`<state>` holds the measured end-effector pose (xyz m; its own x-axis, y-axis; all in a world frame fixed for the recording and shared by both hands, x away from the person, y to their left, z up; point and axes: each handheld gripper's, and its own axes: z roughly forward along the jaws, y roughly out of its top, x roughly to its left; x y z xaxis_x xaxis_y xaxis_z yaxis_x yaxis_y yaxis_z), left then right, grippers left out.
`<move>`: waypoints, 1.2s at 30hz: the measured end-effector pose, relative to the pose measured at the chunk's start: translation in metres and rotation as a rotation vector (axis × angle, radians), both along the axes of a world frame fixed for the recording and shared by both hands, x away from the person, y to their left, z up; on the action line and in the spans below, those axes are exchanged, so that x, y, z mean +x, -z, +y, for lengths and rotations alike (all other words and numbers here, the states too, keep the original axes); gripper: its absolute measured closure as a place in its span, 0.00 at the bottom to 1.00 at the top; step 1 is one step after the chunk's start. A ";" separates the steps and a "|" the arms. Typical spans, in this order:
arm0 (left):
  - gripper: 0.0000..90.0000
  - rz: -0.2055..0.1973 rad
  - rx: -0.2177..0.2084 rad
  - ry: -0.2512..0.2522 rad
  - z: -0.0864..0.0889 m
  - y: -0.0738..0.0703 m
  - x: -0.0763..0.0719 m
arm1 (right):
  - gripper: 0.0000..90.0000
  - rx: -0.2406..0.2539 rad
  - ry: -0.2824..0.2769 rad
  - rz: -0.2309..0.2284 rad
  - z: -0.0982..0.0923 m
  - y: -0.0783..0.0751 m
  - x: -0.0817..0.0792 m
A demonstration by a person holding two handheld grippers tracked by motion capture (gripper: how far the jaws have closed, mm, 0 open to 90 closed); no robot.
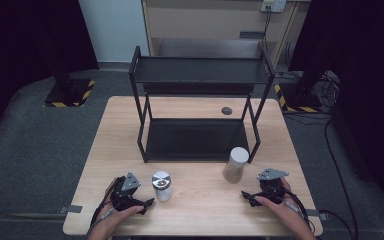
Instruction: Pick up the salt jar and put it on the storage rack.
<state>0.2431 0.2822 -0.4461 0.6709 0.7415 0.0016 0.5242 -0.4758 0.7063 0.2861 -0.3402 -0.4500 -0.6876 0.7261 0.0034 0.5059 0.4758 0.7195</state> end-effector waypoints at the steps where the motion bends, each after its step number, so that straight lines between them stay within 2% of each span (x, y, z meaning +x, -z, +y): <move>1: 0.00 0.000 0.000 -0.001 0.000 0.000 0.000 | 0.02 0.000 0.001 0.000 0.000 0.000 0.000; 9: 0.00 0.005 0.000 0.004 0.001 -0.001 0.001 | 0.02 0.000 0.003 0.000 0.000 0.000 0.000; 14: 0.02 0.014 -0.017 0.011 0.004 -0.003 0.001 | 0.02 0.000 0.003 0.000 0.000 0.000 -0.001; 18: 0.02 0.011 -0.006 0.022 0.001 -0.007 -0.001 | 0.02 0.000 0.003 0.000 0.000 0.000 -0.001; 29: 0.02 -0.010 -0.006 0.058 -0.007 -0.015 -0.007 | 0.01 0.000 0.003 0.000 0.000 0.000 -0.001; 36: 0.02 -0.042 -0.017 0.068 -0.012 -0.019 -0.012 | 0.02 0.000 0.003 0.000 0.000 0.000 -0.001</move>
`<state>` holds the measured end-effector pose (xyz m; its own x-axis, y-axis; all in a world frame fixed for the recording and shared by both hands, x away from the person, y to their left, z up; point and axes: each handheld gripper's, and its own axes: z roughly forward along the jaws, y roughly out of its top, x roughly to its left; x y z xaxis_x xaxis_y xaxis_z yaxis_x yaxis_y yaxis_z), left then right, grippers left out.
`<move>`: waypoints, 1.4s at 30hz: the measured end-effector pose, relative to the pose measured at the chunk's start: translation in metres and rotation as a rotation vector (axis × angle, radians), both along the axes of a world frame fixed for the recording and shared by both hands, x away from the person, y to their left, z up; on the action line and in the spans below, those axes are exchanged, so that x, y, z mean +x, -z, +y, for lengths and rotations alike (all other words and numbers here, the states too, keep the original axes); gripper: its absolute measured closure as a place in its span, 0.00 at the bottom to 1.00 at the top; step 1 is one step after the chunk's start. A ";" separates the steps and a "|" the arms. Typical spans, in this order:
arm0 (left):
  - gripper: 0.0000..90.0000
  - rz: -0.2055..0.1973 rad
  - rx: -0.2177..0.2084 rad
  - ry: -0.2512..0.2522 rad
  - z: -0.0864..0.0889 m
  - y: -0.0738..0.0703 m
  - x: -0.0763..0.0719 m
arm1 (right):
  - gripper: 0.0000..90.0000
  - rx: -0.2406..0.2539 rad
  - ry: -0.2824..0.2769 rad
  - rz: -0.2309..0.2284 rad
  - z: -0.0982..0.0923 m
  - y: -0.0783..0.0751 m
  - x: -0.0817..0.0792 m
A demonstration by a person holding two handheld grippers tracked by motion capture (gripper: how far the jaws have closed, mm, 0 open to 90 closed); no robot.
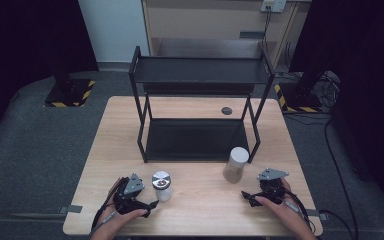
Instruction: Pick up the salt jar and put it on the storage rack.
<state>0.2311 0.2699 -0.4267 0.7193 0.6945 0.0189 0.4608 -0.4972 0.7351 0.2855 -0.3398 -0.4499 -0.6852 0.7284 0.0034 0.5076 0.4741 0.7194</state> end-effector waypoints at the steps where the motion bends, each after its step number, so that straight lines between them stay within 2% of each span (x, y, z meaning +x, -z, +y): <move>1: 0.02 -0.002 -0.002 0.004 -0.001 0.000 0.000 | 0.01 0.000 0.000 0.000 0.000 0.000 0.000; 11: 0.02 -0.015 -0.014 0.017 -0.012 -0.005 -0.003 | 0.01 0.000 0.000 0.000 0.000 0.000 0.000; 20: 0.01 -0.001 -0.019 0.012 -0.021 -0.005 -0.002 | 0.02 0.000 0.000 0.000 0.000 0.000 0.000; 33: 0.01 -0.007 -0.036 -0.019 -0.027 -0.003 -0.001 | 0.02 0.000 0.000 0.000 0.000 0.000 0.000; 40: 0.02 -0.028 -0.034 -0.032 -0.033 -0.001 0.000 | 0.02 0.000 0.000 0.000 0.000 0.000 0.000; 42: 0.03 -0.031 -0.045 -0.039 -0.033 0.000 0.000 | 0.02 0.000 0.000 0.000 0.000 0.000 0.000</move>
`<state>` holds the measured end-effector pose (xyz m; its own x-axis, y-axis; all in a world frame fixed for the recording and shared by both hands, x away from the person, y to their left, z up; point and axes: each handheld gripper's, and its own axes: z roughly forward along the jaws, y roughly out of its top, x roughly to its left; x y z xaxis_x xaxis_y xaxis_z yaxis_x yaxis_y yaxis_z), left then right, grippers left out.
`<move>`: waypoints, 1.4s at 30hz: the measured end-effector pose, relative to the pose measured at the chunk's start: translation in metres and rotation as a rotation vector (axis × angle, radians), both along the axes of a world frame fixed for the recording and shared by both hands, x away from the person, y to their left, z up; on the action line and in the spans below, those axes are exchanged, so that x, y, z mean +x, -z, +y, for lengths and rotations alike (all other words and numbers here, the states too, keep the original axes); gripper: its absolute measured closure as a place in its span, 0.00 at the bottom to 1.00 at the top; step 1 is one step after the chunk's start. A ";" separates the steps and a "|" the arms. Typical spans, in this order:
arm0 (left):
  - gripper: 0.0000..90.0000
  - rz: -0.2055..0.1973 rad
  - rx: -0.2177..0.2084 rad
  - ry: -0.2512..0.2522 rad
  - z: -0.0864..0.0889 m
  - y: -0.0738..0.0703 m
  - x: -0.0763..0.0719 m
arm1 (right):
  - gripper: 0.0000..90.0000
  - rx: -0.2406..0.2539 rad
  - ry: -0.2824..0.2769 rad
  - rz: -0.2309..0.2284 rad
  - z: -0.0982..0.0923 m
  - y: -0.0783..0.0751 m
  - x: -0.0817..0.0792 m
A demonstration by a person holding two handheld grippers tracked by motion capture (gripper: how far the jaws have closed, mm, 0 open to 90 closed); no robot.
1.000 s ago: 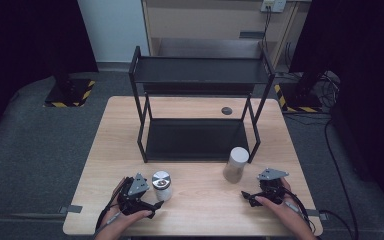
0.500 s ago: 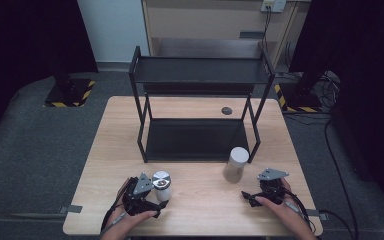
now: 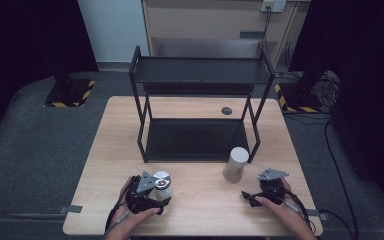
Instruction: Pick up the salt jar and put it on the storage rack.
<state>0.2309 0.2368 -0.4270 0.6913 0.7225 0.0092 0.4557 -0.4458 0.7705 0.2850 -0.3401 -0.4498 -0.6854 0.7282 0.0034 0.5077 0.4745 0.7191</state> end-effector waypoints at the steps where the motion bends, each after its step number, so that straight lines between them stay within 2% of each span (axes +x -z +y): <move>1: 0.03 -0.001 -0.004 -0.001 0.000 0.000 0.000 | 0.02 0.000 0.000 0.000 0.000 0.000 0.000; 8: 0.04 0.009 0.004 -0.003 -0.005 0.001 0.002 | 0.02 0.000 0.000 0.000 0.000 0.000 0.000; 16: 0.07 0.001 0.003 -0.009 -0.007 0.003 0.003 | 0.01 0.000 -0.001 -0.001 0.000 0.000 0.000; 24: 0.15 -0.014 -0.007 -0.014 -0.006 0.005 0.003 | 0.01 0.000 0.000 -0.001 0.000 0.000 0.000; 33: 0.25 -0.004 -0.032 -0.015 -0.004 0.007 0.007 | 0.02 -0.001 0.000 0.001 0.000 0.000 0.000; 35: 0.32 -0.010 -0.030 0.005 -0.004 0.007 0.007 | 0.02 -0.001 0.000 0.001 0.000 0.000 0.000; 42: 0.33 -0.004 -0.028 0.000 -0.005 0.006 0.007 | 0.02 -0.001 0.000 0.001 0.000 0.000 0.000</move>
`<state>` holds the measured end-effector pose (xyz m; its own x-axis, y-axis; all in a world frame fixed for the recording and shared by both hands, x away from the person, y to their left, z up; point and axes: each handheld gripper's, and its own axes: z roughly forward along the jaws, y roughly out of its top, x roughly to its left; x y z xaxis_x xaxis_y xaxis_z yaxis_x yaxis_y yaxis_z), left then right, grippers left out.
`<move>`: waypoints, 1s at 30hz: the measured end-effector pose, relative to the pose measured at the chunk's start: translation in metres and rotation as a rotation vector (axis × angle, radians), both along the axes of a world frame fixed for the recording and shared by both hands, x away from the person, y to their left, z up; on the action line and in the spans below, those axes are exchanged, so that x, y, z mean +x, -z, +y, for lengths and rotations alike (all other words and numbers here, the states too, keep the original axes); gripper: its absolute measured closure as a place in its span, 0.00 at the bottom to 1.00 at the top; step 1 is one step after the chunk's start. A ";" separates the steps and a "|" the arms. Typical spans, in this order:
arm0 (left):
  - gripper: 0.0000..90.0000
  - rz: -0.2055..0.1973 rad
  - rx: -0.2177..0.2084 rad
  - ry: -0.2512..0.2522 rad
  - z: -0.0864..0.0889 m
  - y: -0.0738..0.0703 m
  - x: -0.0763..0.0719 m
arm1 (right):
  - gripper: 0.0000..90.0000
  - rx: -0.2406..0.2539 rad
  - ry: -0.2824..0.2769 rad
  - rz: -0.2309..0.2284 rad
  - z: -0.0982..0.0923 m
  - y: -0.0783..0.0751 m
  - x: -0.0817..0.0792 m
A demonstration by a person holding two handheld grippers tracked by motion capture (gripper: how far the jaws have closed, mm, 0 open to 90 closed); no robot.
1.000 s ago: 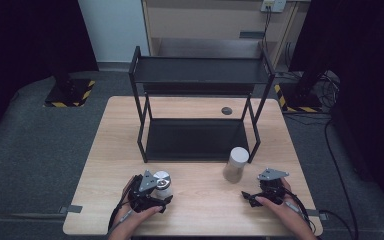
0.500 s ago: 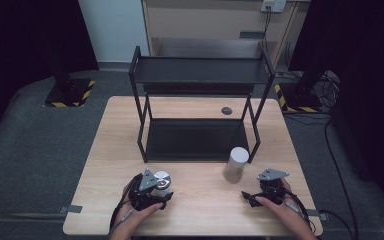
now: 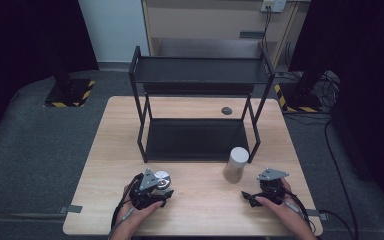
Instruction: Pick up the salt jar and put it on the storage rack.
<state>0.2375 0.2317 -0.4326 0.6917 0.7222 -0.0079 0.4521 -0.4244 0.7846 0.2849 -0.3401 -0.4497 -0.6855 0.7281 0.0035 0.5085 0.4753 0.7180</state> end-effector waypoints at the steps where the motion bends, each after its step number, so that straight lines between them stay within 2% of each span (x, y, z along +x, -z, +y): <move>1: 0.33 0.001 0.001 -0.001 0.000 0.000 0.000 | 0.02 0.000 0.000 0.000 0.000 0.000 0.000; 5: 0.33 0.011 -0.001 -0.006 0.001 -0.003 0.000 | 0.02 0.000 0.000 0.000 0.000 0.000 0.000; 7: 0.33 0.000 -0.025 0.003 0.005 -0.001 0.000 | 0.01 0.000 0.000 0.000 0.000 0.000 0.000; 9: 0.33 -0.011 -0.030 0.000 0.006 -0.003 -0.002 | 0.02 0.000 0.000 0.000 0.000 0.000 0.000; 11: 0.33 -0.004 -0.028 -0.011 0.006 -0.007 -0.004 | 0.01 0.000 0.000 0.000 0.000 0.000 0.000; 14: 0.33 -0.017 -0.012 -0.006 0.004 -0.010 -0.005 | 0.02 0.000 0.000 0.000 0.000 0.000 0.000; 20: 0.33 0.006 0.006 -0.007 0.002 -0.014 -0.005 | 0.02 0.000 0.000 0.000 0.000 0.000 0.000; 25: 0.33 0.001 0.000 -0.013 0.003 -0.017 -0.007 | 0.02 0.000 0.000 0.000 0.000 0.000 0.000; 30: 0.33 0.016 0.006 -0.012 0.000 -0.020 -0.008 | 0.02 0.001 0.001 -0.001 0.000 0.000 0.000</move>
